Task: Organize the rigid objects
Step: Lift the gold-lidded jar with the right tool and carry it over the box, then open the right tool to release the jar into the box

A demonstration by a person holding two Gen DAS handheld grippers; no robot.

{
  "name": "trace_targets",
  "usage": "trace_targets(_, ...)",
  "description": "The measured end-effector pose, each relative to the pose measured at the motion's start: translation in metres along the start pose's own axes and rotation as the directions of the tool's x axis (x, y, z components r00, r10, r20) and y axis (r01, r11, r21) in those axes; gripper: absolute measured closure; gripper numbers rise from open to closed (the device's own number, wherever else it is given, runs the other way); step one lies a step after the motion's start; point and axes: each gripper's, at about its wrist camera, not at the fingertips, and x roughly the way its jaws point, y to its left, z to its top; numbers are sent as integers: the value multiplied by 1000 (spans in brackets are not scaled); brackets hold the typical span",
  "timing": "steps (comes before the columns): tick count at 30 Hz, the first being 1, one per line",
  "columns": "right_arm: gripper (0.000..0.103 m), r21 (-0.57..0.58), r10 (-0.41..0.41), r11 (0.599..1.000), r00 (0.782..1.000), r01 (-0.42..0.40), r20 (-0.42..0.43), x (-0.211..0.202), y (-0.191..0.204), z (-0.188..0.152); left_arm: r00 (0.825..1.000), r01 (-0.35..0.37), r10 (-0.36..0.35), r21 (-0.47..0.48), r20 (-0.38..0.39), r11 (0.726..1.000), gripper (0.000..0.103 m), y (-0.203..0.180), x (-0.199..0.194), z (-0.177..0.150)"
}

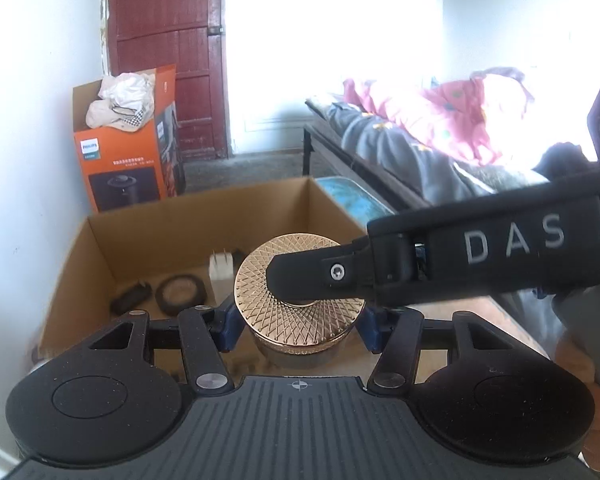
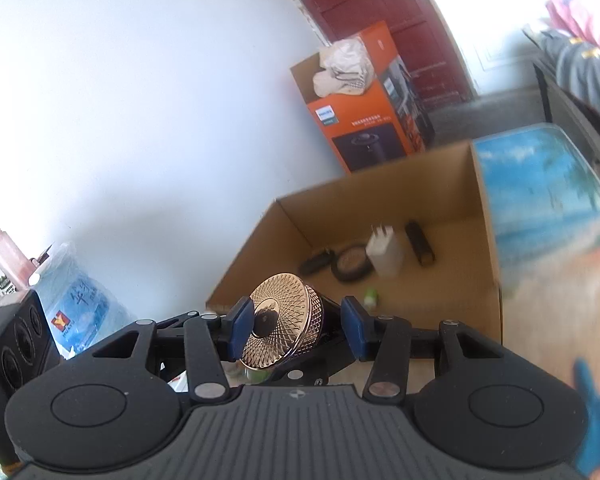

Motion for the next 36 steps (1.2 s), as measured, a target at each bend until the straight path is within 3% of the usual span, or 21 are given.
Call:
trace_targets(3,52,-3,-19,1000,998,18,-54,27,-10,29,998,13,-16,-42,-65,999,47,14,29,23)
trace_targets(6,52,24,-37,999,987,41,-156,65,-29,51,984,27,-44,-99,-173,995,47,32,67,35)
trace_targets(13,51,17,-87,995,924,101,-372,142,-61,62,911,18,-113,-235,-396,972,47,65,130,18)
trace_targets(15,51,2,-96,994,909,106,-405,155,-64,61,892,8,-127,-266,-433,964,47,72,139,16)
trace_targets(24,51,-27,-108,994,873,109,-476,185,-72,62,840,-1,-185,-342,-511,940,47,85,156,13)
trace_targets(30,51,-23,-115,993,862,119,-494,195,-79,61,831,2,-205,-366,-517,931,42,87,160,17)
trace_targets(34,51,-23,-119,992,870,123,-479,195,-78,59,849,6,-191,-352,-493,936,40,84,156,20)
trace_targets(36,51,-28,-115,993,885,115,-451,189,-75,61,863,5,-180,-348,-472,937,38,82,152,22)
